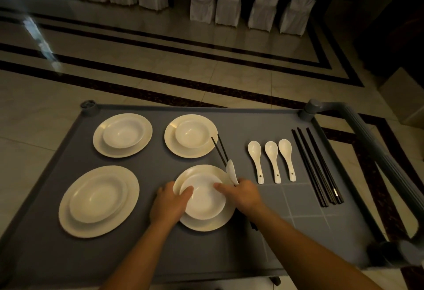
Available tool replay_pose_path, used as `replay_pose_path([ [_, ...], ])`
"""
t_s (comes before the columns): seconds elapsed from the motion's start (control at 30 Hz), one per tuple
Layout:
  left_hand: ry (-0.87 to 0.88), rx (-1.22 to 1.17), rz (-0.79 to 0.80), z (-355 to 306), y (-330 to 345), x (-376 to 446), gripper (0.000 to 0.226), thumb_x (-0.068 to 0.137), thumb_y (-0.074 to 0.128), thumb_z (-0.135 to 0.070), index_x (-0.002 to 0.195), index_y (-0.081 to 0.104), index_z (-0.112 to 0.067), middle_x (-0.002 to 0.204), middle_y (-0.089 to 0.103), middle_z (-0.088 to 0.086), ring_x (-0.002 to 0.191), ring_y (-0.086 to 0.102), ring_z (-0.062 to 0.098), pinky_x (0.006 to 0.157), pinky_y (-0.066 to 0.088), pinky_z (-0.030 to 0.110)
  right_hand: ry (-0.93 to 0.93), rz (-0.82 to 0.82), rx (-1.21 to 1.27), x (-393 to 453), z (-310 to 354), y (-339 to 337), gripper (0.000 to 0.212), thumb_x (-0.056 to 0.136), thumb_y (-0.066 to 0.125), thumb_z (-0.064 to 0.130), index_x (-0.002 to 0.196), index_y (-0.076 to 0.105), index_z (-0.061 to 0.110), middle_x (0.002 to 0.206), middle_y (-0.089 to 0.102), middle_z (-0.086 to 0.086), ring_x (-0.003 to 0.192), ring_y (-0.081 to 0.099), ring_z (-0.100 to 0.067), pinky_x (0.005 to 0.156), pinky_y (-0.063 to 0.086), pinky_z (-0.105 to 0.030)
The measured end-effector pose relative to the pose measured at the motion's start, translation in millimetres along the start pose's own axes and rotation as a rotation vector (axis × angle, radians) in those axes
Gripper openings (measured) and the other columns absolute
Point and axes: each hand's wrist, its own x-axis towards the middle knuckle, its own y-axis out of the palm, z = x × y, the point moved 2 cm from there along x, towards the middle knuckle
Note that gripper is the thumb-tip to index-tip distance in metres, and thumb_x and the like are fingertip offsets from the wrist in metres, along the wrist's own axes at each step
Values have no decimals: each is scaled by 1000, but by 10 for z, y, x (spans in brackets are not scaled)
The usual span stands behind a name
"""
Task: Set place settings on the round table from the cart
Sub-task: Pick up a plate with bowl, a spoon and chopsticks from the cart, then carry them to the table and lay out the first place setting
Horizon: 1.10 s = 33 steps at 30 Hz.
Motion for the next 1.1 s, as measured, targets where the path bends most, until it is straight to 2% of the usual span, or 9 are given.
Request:
replay_pose_path([
  [0.13,18,-57,-1,7,2,-26,51,83,61,-53,119,60,-17,121,57,8,104,60,30,89,53,46,-23,6,49,-40,4,10,70,70,80,55,122,61,13,108,67,-2,96,65,-20,78,58,-33],
  [0.27,-44,-511,10,-21,-2,-74,38,84,71,-30,118,64,-16,112,67,7,95,64,22,68,52,33,-35,15,178,-113,11,38,56,73,81,47,113,64,13,98,69,0,87,67,-16,59,54,-23],
  [0.43,-70,-821,23,-42,-47,-247,30,82,75,-18,111,67,-19,104,72,7,98,68,26,84,56,44,-75,37,217,-163,59,-19,40,64,84,49,91,65,25,91,73,2,79,70,-15,48,52,-19],
  [0.6,-77,-920,-41,-130,-89,-412,42,80,75,-15,119,60,-19,109,68,5,100,66,24,79,57,41,-110,103,98,-93,308,-121,40,66,80,56,81,51,33,85,62,12,73,60,-9,44,43,-19],
  [0.67,-80,-941,-99,-132,-141,-494,44,80,75,-15,120,60,-18,110,68,6,101,66,26,82,56,44,-130,157,32,-75,428,-117,41,67,79,58,79,48,35,83,59,14,70,58,-8,41,41,-18],
  [0.83,-71,-989,-317,-67,-382,-820,43,83,73,-16,124,59,-17,110,68,4,100,65,21,73,54,34,-244,364,-42,-180,817,73,44,63,77,65,82,49,38,85,54,18,73,54,-6,47,40,-24],
  [0.97,-60,-1051,-499,110,-631,-1241,44,84,70,-11,127,60,-10,118,68,13,108,64,31,91,54,48,-366,498,-73,-434,1028,422,61,65,80,59,113,56,30,93,58,12,80,56,-13,59,44,-28],
  [1.03,-103,-1073,-603,253,-750,-1513,40,83,70,-9,123,62,-8,115,69,15,106,65,34,92,54,51,-416,596,-97,-629,1072,607,47,65,81,57,98,59,32,83,64,16,72,62,-9,52,45,-22],
  [1.1,-107,-1083,-691,426,-851,-1808,29,83,70,-8,112,68,-10,104,73,12,97,69,31,78,59,44,-457,708,-130,-865,1090,808,34,65,82,53,80,60,33,78,68,17,68,65,-4,48,45,-20],
])
